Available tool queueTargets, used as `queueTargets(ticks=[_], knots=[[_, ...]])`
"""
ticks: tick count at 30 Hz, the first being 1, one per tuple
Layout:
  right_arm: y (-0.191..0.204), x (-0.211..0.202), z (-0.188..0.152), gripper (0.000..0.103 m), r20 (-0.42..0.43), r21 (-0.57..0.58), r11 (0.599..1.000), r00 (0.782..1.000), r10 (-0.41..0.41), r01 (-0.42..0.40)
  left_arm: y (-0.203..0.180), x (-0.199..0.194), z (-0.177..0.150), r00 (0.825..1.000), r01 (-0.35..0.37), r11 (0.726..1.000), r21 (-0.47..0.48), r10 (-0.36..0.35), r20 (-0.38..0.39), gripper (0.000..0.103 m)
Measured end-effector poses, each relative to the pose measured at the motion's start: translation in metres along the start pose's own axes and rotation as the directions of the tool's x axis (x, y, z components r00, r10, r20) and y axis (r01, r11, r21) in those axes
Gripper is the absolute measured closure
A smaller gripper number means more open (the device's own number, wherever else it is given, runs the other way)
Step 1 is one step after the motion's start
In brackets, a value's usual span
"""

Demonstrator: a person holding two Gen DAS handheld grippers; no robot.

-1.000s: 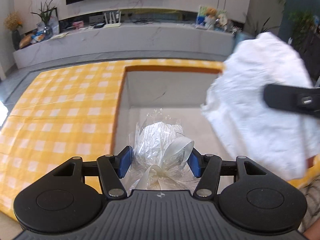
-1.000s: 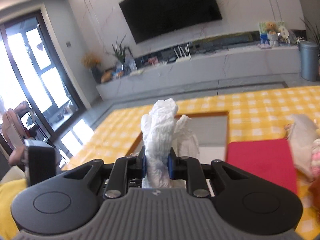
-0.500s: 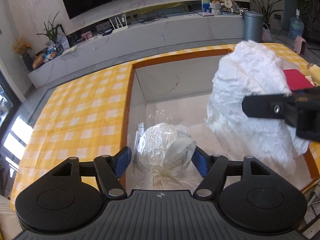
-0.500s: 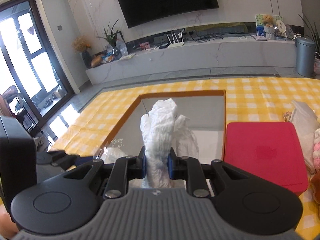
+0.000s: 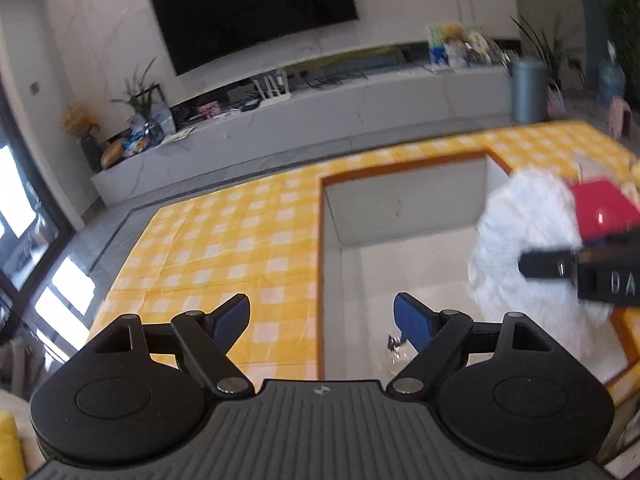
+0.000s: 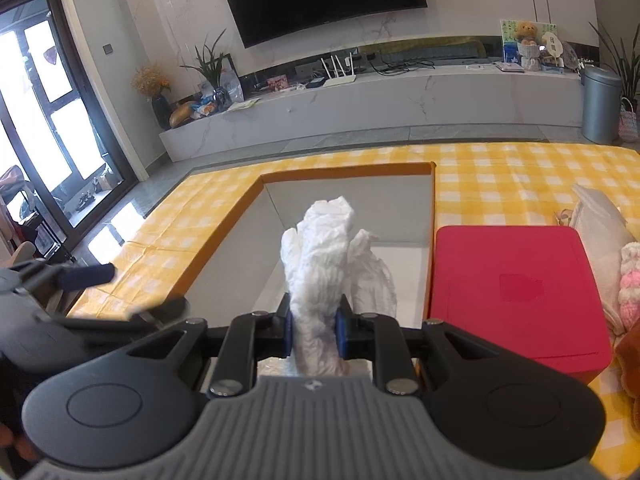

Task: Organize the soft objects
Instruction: 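Withdraw both open tools from the box back toward the pile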

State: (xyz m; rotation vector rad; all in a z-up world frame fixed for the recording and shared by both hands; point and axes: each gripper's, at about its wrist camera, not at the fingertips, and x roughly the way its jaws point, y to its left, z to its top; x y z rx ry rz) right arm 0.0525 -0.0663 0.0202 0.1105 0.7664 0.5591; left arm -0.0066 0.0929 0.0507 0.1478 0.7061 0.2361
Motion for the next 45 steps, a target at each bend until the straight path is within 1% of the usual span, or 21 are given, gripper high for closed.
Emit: queueTargets(ticks=[4, 8, 12, 13, 14, 16, 17, 18, 21, 22, 23, 25, 29, 33, 39, 40, 41, 42, 43, 44, 45], knots=[[0.007, 0.016, -0.007, 0.084, -0.038, -0.035, 0.999, 0.999, -0.031, 0.03, 0.024, 0.007, 0.002, 1.0, -0.004, 0.99, -0.138, 0.004, -0.001, 0.006], [0.023, 0.04, -0.019, 0.084, -0.054, -0.108, 0.987, 0.991, -0.124, 0.117, 0.034, 0.017, -0.001, 0.999, 0.019, 0.985, -0.171, -0.026, -0.036, 0.006], [0.038, 0.066, -0.032, 0.085, -0.142, -0.193, 0.976, 0.981, -0.129, 0.1, 0.035, 0.018, -0.002, 0.999, 0.025, 0.984, -0.177, -0.033, -0.04, 0.006], [0.04, 0.066, -0.032, 0.085, -0.143, -0.2, 0.974, 0.981, -0.133, 0.103, 0.035, 0.017, -0.002, 0.999, 0.031, 0.984, -0.174, -0.038, -0.036, 0.006], [0.039, 0.064, -0.03, 0.085, -0.147, -0.185, 0.978, 0.981, -0.123, 0.095, 0.035, 0.016, -0.003, 0.999, 0.037, 0.984, -0.173, -0.043, -0.032, 0.006], [0.034, 0.068, -0.028, 0.085, -0.206, -0.123, 0.991, 0.975, -0.078, 0.053, 0.034, 0.015, -0.003, 0.998, 0.042, 0.984, -0.175, -0.049, -0.034, 0.006], [0.033, 0.071, -0.03, 0.085, -0.227, -0.115, 0.992, 0.971, -0.077, 0.052, 0.034, 0.016, -0.003, 0.998, 0.043, 0.984, -0.175, -0.05, -0.037, 0.006], [0.035, 0.072, -0.032, 0.084, -0.224, -0.128, 0.99, 0.97, -0.088, 0.061, 0.034, 0.016, -0.004, 0.998, 0.044, 0.984, -0.175, -0.051, -0.039, 0.006], [0.04, 0.067, -0.03, 0.064, -0.185, -0.131, 0.989, 0.978, -0.097, 0.073, 0.034, 0.016, -0.004, 0.998, 0.039, 0.985, -0.171, -0.046, -0.042, 0.006], [0.039, 0.065, -0.027, 0.047, -0.185, -0.105, 0.992, 0.979, -0.083, 0.064, 0.034, 0.016, -0.004, 0.998, 0.035, 0.985, -0.169, -0.043, -0.043, 0.006], [0.037, 0.063, -0.025, 0.039, -0.192, -0.081, 0.995, 0.979, -0.073, 0.058, 0.035, 0.016, -0.004, 0.998, 0.033, 0.985, -0.17, -0.041, -0.043, 0.006], [0.035, 0.059, -0.022, 0.04, -0.201, -0.071, 0.997, 0.978, -0.054, 0.04, 0.036, 0.015, -0.004, 0.998, 0.034, 0.984, -0.176, -0.042, -0.042, 0.006], [0.035, 0.04, -0.013, 0.037, -0.166, -0.088, 0.996, 0.985, -0.038, 0.023, 0.038, 0.016, -0.004, 0.998, 0.028, 0.982, -0.184, -0.036, -0.044, 0.006], [0.036, 0.02, -0.003, 0.035, -0.1, -0.1, 0.994, 0.993, -0.062, 0.052, 0.04, 0.015, -0.004, 0.999, 0.029, 0.98, -0.196, -0.037, -0.037, 0.006], [0.025, 0.003, 0.005, 0.034, -0.026, -0.058, 0.995, 0.997, -0.078, 0.076, 0.044, 0.013, -0.005, 0.997, 0.06, 0.97, -0.235, -0.068, -0.03, 0.006], [0.023, 0.001, 0.003, 0.037, -0.003, -0.044, 0.996, 0.997, -0.077, 0.076, 0.044, 0.014, -0.005, 0.997, 0.063, 0.968, -0.241, -0.072, -0.03, 0.006], [0.022, 0.001, 0.003, 0.052, 0.022, -0.038, 0.996, 0.997, -0.078, 0.079, 0.045, 0.014, -0.005, 0.997, 0.064, 0.967, -0.247, -0.075, -0.032, 0.006], [0.022, 0.001, 0.003, 0.063, 0.037, -0.046, 0.995, 0.995, -0.087, 0.089, 0.046, 0.015, -0.005, 0.996, 0.065, 0.966, -0.251, -0.077, -0.036, 0.006], [0.025, 0.003, 0.001, 0.083, 0.037, -0.07, 0.992, 0.994, -0.101, 0.103, 0.045, 0.016, -0.006, 0.996, 0.069, 0.965, -0.253, -0.082, -0.039, 0.006], [0.027, 0.006, -0.002, 0.09, 0.028, -0.1, 0.988, 0.993, -0.113, 0.116, 0.045, 0.017, -0.006, 0.995, 0.075, 0.964, -0.256, -0.088, -0.039, 0.006], [0.028, 0.009, -0.003, 0.09, 0.021, -0.123, 0.985, 0.993, -0.116, 0.117, 0.045, 0.018, -0.006, 0.995, 0.082, 0.962, -0.26, -0.096, -0.04, 0.006]])
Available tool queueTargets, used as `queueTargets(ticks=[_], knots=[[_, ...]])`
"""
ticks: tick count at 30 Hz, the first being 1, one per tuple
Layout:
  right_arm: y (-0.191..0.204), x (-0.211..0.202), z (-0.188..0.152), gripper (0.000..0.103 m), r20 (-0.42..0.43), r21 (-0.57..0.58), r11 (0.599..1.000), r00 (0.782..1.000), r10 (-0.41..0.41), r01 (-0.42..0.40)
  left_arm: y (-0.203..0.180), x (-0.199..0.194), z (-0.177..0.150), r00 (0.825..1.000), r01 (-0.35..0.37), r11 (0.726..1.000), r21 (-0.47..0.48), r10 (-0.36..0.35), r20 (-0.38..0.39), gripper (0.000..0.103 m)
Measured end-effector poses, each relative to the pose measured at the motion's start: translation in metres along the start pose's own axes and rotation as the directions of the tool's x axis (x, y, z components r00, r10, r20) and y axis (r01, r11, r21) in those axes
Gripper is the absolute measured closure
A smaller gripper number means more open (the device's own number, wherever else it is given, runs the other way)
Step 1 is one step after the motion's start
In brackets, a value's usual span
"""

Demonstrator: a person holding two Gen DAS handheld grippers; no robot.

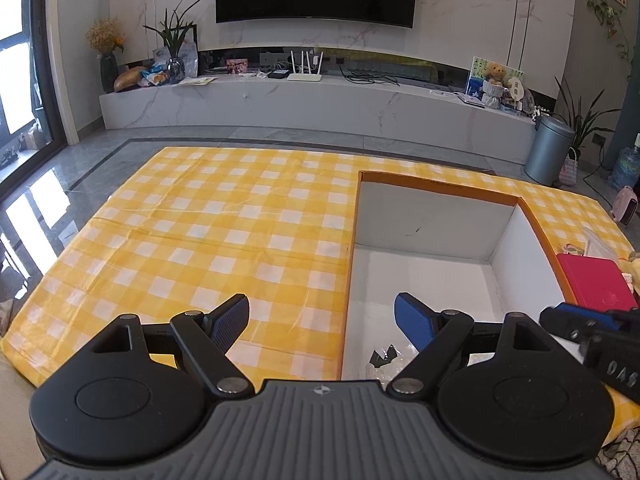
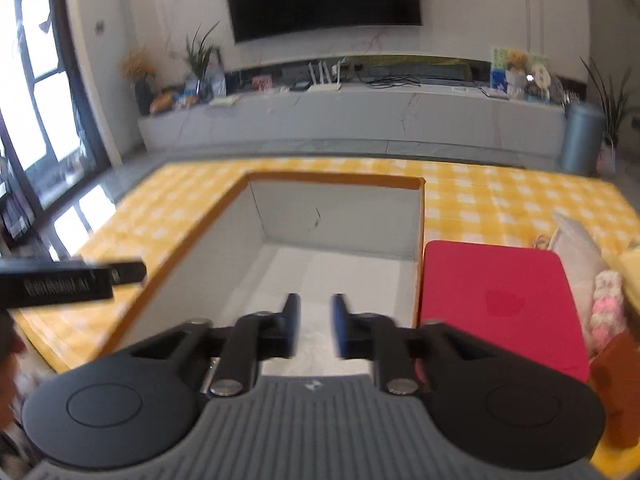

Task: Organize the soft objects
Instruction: 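Withdraw both open tools from the box back toward the pile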

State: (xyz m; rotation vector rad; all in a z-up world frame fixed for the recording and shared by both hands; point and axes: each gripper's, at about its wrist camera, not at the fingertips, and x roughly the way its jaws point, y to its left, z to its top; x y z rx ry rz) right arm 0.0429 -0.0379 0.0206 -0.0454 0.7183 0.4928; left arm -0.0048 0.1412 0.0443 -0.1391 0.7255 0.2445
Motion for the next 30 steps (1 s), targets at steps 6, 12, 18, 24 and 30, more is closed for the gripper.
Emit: queueTargets(ticks=[6, 12, 18, 24, 30], knots=[[0.004, 0.012, -0.004, 0.094, -0.034, -0.028, 1.0, 0.999, 0.012, -0.013, 0.001, 0.006, -0.001, 0.999, 0.029, 0.999, -0.022, -0.029, -0.02, 0.006], [0.0, -0.001, 0.002, 0.094, 0.0, -0.029, 0.999, 1.0, 0.025, -0.025, -0.002, 0.005, 0.0, 0.999, 0.039, 0.999, -0.036, -0.04, -0.035, 0.006], [-0.013, -0.023, 0.006, 0.093, 0.047, -0.015, 1.0, 0.999, 0.019, -0.018, -0.011, -0.014, 0.004, 0.998, 0.058, 0.998, -0.025, -0.058, 0.001, 0.006], [-0.046, -0.061, 0.012, 0.066, 0.129, 0.065, 0.998, 0.991, -0.036, 0.028, -0.029, -0.04, 0.01, 0.988, 0.144, 0.99, -0.001, -0.144, 0.052, 0.006], [-0.085, -0.1, 0.014, 0.043, 0.203, 0.135, 0.988, 0.974, -0.1, 0.073, -0.061, -0.064, 0.012, 0.976, 0.181, 0.979, 0.089, -0.19, 0.105, 0.006]])
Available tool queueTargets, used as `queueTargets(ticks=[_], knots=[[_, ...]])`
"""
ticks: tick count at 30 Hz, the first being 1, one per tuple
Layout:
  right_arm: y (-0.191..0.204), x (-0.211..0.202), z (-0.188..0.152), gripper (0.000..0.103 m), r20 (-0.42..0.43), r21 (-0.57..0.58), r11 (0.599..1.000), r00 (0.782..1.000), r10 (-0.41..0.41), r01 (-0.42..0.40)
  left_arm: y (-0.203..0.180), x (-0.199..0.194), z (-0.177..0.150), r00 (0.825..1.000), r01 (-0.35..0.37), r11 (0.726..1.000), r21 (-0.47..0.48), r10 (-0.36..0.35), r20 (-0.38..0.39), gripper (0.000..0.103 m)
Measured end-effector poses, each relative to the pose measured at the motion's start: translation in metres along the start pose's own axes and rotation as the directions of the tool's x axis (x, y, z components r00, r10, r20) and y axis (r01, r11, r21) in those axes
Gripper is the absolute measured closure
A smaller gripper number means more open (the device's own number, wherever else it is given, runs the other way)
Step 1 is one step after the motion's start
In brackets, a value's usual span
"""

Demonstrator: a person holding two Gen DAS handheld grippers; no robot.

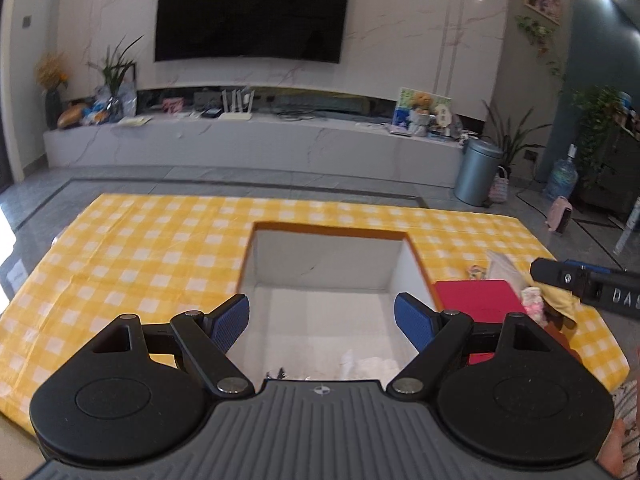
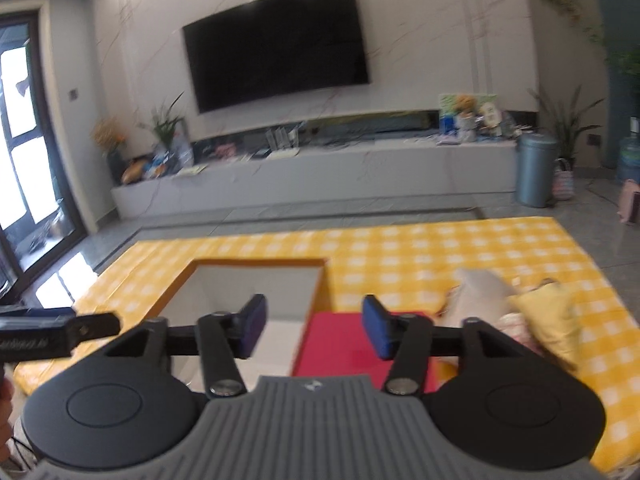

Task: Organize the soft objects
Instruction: 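Withdraw both open tools from the box back toward the pile, then grasp the brown bear-shaped sponge with the right tool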

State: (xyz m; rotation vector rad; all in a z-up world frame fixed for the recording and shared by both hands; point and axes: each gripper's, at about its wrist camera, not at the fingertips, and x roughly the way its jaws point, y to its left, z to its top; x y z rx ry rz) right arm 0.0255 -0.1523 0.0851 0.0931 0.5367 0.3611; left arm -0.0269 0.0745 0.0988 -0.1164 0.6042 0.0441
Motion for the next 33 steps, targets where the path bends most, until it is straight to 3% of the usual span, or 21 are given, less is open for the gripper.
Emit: queueTargets(ticks=[4, 7, 12, 15, 20, 23, 25, 28, 30, 33], knots=[[-0.041, -0.025, 0.007, 0.033, 0.032, 0.078, 0.996, 0.998, -0.048, 0.045, -0.018, 0.0, 0.008, 1.0, -0.001, 0.999, 0.035, 0.001, 0.002, 0.006], [-0.073, -0.042, 0.009, 0.026, 0.057, 0.123, 0.984, 0.989, -0.137, 0.129, -0.03, 0.002, 0.011, 1.0, 0.013, 0.999, 0.047, -0.013, -0.004, 0.006], [-0.131, -0.056, 0.001, 0.016, 0.034, 0.184, 0.931, 0.944, -0.327, 0.316, -0.05, 0.01, 0.008, 0.996, 0.086, 0.995, 0.055, -0.084, -0.039, 0.006], [-0.164, -0.053, -0.011, 0.013, -0.035, 0.234, 0.896, 0.924, -0.38, 0.377, -0.066, 0.018, 0.006, 0.988, 0.139, 0.989, 0.055, -0.135, -0.077, 0.006], [-0.212, -0.015, -0.043, 0.013, -0.229, 0.306, 0.87, 0.917, -0.327, 0.387, -0.096, 0.035, 0.003, 0.969, 0.2, 0.978, 0.056, -0.189, -0.16, 0.006], [-0.221, 0.008, -0.061, 0.014, -0.32, 0.313, 0.88, 0.912, -0.257, 0.358, -0.111, 0.042, 0.001, 0.966, 0.206, 0.974, 0.094, -0.187, -0.181, 0.006], [-0.213, 0.026, -0.068, 0.013, -0.375, 0.261, 0.902, 0.897, -0.233, 0.343, -0.124, 0.048, 0.0, 0.964, 0.198, 0.973, 0.119, -0.171, -0.204, 0.006], [-0.196, 0.049, -0.081, 0.008, -0.447, 0.086, 0.951, 0.865, -0.228, 0.296, -0.137, 0.055, -0.005, 0.959, 0.195, 0.969, 0.153, -0.156, -0.237, 0.006], [-0.189, 0.061, -0.087, 0.008, -0.474, 0.011, 0.96, 0.846, -0.243, 0.281, -0.143, 0.058, -0.011, 0.956, 0.194, 0.966, 0.169, -0.148, -0.253, 0.006], [-0.189, 0.072, -0.089, 0.008, -0.486, 0.009, 0.964, 0.844, -0.228, 0.266, -0.147, 0.063, -0.017, 0.951, 0.186, 0.967, 0.173, -0.134, -0.277, 0.006]])
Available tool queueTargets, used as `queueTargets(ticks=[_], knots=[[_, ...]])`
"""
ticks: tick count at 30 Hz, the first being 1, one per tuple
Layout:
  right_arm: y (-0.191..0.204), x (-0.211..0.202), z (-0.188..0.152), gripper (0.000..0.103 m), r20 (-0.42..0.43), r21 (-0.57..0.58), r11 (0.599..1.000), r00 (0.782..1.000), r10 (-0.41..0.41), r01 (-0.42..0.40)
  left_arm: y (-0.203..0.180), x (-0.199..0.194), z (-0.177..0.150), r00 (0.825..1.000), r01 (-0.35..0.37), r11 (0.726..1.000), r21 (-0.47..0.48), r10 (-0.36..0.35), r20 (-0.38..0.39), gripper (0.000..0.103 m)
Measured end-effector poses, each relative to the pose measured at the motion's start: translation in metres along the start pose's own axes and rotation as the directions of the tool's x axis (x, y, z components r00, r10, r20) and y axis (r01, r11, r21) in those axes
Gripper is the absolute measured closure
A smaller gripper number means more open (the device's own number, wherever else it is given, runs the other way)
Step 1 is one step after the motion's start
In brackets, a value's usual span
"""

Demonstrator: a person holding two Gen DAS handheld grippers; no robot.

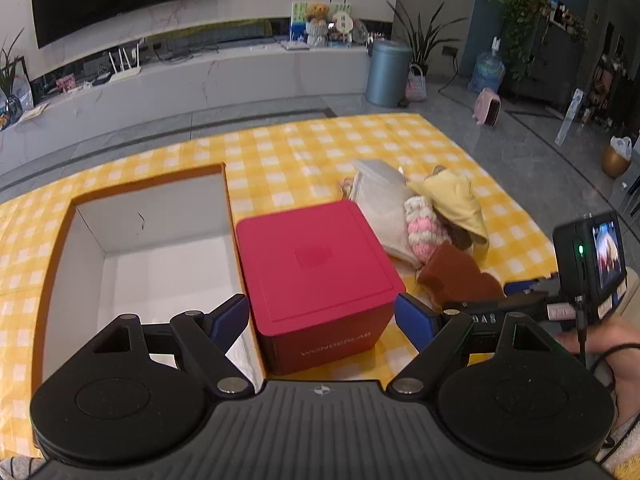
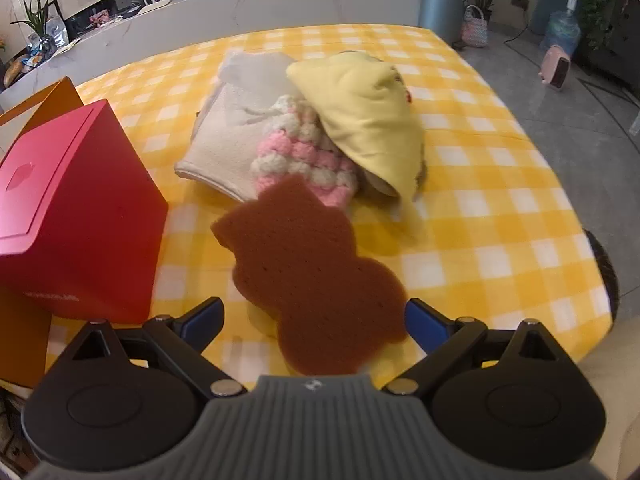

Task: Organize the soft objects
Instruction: 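Grasp the brown bear-shaped sponge with the right tool, then lift the brown sponge off the mat with the right tool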

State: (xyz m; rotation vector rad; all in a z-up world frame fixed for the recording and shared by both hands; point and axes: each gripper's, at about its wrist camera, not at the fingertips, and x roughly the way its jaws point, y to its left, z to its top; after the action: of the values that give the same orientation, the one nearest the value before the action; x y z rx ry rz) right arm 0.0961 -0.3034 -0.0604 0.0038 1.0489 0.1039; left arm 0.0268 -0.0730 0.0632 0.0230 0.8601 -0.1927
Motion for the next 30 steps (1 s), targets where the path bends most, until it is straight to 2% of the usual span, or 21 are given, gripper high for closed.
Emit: queueTargets(ticks=[2, 10, 12, 15, 17, 20, 22, 24, 26, 28, 30], knots=[[-0.001, 0.005, 0.003, 0.007, 0.004, 0.007, 1.0, 1.0, 0.012, -0.012, -0.002, 0.004, 0.0, 1.0, -0.005, 1.0, -0.001, 0.005, -0.012, 0.006], [0.011, 0.015, 0.012, 0.007, 0.041, -0.051, 0.998, 0.998, -0.046, 0.048, -0.009, 0.007, 0.001, 0.999, -0.046, 0.999, 0.01, 0.046, -0.021, 0.006], [0.015, 0.015, 0.012, 0.013, 0.042, -0.073, 0.996, 0.998, -0.041, 0.044, -0.009, 0.006, 0.0, 0.999, -0.05, 0.999, 0.003, 0.05, -0.014, 0.006], [0.017, 0.007, 0.01, 0.028, 0.071, -0.087, 0.996, 0.997, -0.028, 0.034, -0.008, 0.0, 0.0, 0.999, -0.052, 0.999, -0.001, 0.052, 0.012, 0.006], [0.017, 0.0, 0.008, 0.043, 0.095, -0.096, 0.995, 0.995, -0.01, 0.019, -0.007, -0.004, -0.001, 0.998, -0.062, 0.998, -0.005, 0.062, 0.025, 0.006], [0.023, -0.01, 0.004, 0.052, 0.103, -0.14, 0.99, 0.995, 0.013, 0.002, -0.004, -0.005, 0.001, 0.997, -0.07, 0.998, -0.009, 0.07, 0.031, 0.006], [0.026, -0.015, 0.001, 0.057, 0.09, -0.171, 0.984, 0.994, 0.061, -0.045, -0.002, -0.004, 0.001, 0.997, -0.069, 0.997, -0.018, 0.069, 0.027, 0.006], [0.03, -0.014, 0.0, 0.054, 0.078, -0.18, 0.979, 0.991, 0.111, -0.095, 0.001, -0.002, 0.002, 0.998, -0.067, 0.997, -0.029, 0.068, 0.019, 0.006], [0.034, -0.009, 0.001, 0.039, 0.075, -0.189, 0.978, 0.992, 0.101, -0.085, 0.004, 0.0, 0.001, 0.998, -0.067, 0.997, -0.042, 0.067, 0.013, 0.006], [0.036, -0.004, 0.002, 0.036, 0.069, -0.196, 0.977, 0.993, 0.099, -0.084, 0.006, 0.001, -0.001, 0.998, -0.061, 0.997, -0.052, 0.062, 0.009, 0.006], [0.037, 0.0, 0.005, 0.029, 0.058, -0.192, 0.976, 0.992, 0.114, -0.101, 0.006, 0.002, -0.002, 0.998, -0.059, 0.997, -0.052, 0.059, 0.003, 0.006]])
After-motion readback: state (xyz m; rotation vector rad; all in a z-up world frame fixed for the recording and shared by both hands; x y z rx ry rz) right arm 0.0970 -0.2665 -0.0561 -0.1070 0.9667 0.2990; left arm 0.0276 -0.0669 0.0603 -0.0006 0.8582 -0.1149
